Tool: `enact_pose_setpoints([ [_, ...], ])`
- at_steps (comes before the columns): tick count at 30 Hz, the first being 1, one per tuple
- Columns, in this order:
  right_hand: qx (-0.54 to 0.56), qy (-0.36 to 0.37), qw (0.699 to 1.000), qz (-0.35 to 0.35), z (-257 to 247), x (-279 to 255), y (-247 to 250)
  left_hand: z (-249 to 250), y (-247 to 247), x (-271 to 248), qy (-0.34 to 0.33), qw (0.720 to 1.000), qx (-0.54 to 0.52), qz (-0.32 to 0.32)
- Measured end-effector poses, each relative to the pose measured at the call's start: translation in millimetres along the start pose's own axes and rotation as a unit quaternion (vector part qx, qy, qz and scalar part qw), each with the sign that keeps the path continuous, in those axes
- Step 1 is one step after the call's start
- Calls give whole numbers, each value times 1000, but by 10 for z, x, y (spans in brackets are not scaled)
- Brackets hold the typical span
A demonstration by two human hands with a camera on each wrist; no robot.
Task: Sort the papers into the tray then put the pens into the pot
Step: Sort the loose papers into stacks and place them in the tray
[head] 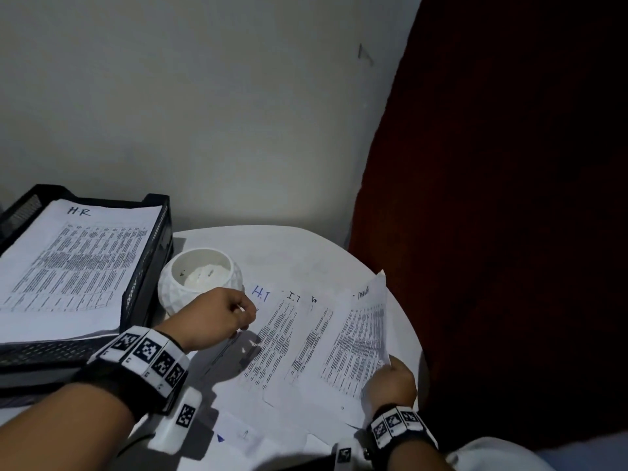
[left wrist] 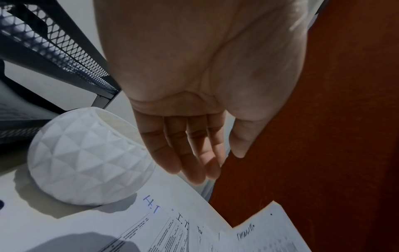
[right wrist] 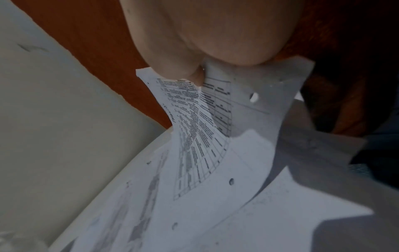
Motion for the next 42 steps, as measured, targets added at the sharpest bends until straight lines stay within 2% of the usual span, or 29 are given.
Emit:
enact_pose_setpoints([
  [3,114,-46,991,44,-37,-135,-1,-41,-10,-7,9,1000,0,9],
  [5,194,-80,977,29,-92,-283,-93,-69,-21,18,18,1000,2,23],
  [7,275,-98,955,-53,-253,-454,-295,-92,-6,64,26,999,6,42],
  [11,394,-125,876,-249,-753,-877,-609,-80,15,105,50,996,-56,47],
  [13,398,-134,859,-294,-851,-979,-695,-34,-12,126,41,993,-107,36],
  [15,362,-119,880,-283,-828,-919,-733,37,79,127,19,995,-62,71],
  [16,322,-96,907,-252,-772,-817,-722,56,132,134,10,995,-34,91],
  [18,194,-48,971,-134,-512,-469,-626,70,233,125,7,993,-14,114],
  [19,107,-34,990,-80,-345,-305,-555,63,290,128,8,992,-8,124],
  [20,9,-30,998,-52,-148,-162,-511,64,347,117,11,991,-2,132],
  [21,-74,-42,996,-42,65,-60,-474,45,395,120,16,990,6,138],
  [23,-146,-72,986,-40,391,52,-440,22,481,118,22,989,15,147],
  [27,-123,-65,989,-39,546,115,-541,-23,573,114,35,986,20,159],
  [32,-98,-42,993,-42,483,137,-527,-49,584,78,43,987,22,155],
  [37,-113,29,991,-60,312,37,-523,-63,619,73,52,984,29,168],
  [40,-140,46,989,-31,249,9,-399,-86,608,60,59,984,36,167],
  [42,-69,32,997,6,199,47,-290,-113,591,44,65,983,46,163],
])
Point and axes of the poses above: each hand's wrist, its own x-axis towards the middle knuckle, its own y-axis out of the back of the hand, z = x × y, the point moved 9 cm from there along x, towards the middle knuckle, and after that the axes turned 14 degrees about z, right-handed, at the moved point
